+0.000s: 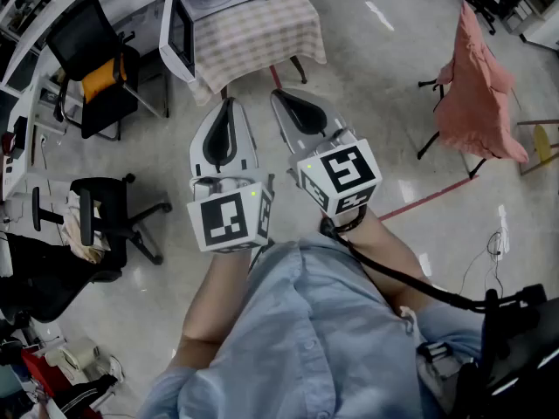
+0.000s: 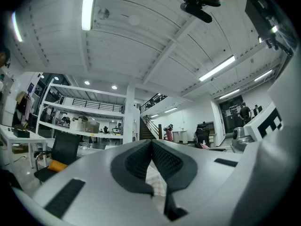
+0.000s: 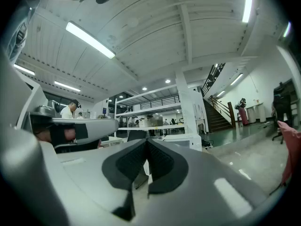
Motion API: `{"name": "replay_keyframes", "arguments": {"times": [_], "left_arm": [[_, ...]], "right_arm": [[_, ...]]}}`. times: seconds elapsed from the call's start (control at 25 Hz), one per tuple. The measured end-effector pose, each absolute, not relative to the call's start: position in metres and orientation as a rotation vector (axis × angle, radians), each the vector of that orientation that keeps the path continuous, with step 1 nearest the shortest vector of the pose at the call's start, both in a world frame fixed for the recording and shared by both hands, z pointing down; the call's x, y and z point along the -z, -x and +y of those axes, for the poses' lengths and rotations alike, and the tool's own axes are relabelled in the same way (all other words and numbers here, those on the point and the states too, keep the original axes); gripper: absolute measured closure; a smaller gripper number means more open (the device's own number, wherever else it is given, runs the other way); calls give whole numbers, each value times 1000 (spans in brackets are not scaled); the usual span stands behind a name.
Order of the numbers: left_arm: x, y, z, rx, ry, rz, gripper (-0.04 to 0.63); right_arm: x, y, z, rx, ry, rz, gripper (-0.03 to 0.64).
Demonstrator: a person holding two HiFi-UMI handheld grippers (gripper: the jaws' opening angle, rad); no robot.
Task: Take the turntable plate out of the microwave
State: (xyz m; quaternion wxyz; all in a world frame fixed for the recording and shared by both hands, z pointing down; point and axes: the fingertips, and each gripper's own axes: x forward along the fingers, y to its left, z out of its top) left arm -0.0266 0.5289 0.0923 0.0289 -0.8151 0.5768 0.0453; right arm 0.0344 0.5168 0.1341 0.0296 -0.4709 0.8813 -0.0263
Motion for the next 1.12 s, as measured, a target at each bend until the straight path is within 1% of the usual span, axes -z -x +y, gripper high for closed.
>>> {"name": "replay_keyframes", "arguments": {"times": [0.2,0.36,0.84,1.12], "left_arm": [[-99,21,531,-120,2497,1804,588],[-97,-11,523,-97,2484,1816,588],[-111,-76,521,-57,2433,1915,588],[-115,-65,515,-41,2402,1975,588]], "right_arm": [[-137,-41,520,96,1431,2715,617],[-137,-71,512,139,1407,2712,617],[-153,-130,506,238,1296,2755,615],[-159,-125,495,267,1270,2777,615]]}}
